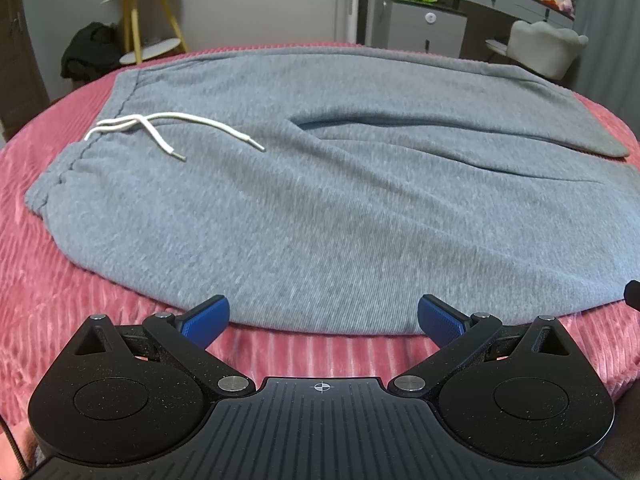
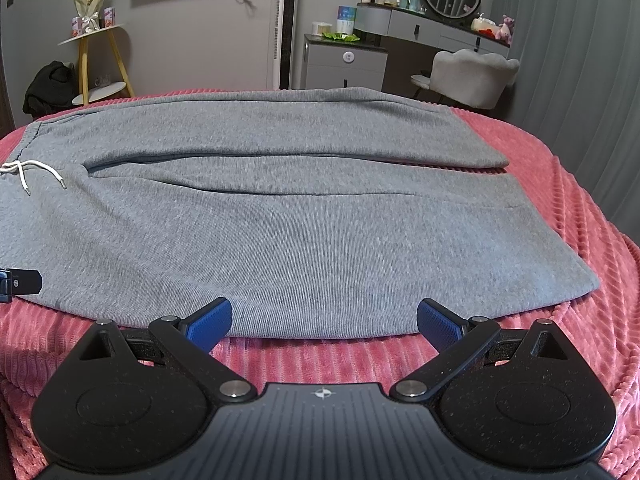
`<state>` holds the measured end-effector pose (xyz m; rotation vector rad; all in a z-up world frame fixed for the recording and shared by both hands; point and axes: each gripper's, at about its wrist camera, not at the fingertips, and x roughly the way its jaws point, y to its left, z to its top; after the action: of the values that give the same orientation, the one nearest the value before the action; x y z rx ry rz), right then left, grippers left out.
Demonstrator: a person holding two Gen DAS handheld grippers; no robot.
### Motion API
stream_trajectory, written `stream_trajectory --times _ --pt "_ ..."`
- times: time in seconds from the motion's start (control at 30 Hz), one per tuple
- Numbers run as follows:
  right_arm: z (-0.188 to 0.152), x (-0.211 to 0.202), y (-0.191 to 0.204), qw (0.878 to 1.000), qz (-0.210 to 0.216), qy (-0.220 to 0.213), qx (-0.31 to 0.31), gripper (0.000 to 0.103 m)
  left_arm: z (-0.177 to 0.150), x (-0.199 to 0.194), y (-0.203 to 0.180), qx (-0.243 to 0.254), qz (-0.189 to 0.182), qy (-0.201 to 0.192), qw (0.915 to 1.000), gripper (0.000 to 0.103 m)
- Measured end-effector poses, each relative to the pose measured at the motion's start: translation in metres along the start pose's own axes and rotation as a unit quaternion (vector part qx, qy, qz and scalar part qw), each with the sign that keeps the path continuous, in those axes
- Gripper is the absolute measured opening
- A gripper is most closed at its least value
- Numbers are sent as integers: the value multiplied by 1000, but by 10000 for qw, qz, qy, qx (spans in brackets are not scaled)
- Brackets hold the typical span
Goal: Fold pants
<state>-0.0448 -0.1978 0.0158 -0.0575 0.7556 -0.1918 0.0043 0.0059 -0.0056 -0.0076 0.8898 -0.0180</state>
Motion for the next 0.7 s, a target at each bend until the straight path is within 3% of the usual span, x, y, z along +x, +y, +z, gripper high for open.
stream_trajectory --times 0.7 --pt "-1 4 -3 9998 88 53 157 99 0 3 0 4 16 79 10000 103"
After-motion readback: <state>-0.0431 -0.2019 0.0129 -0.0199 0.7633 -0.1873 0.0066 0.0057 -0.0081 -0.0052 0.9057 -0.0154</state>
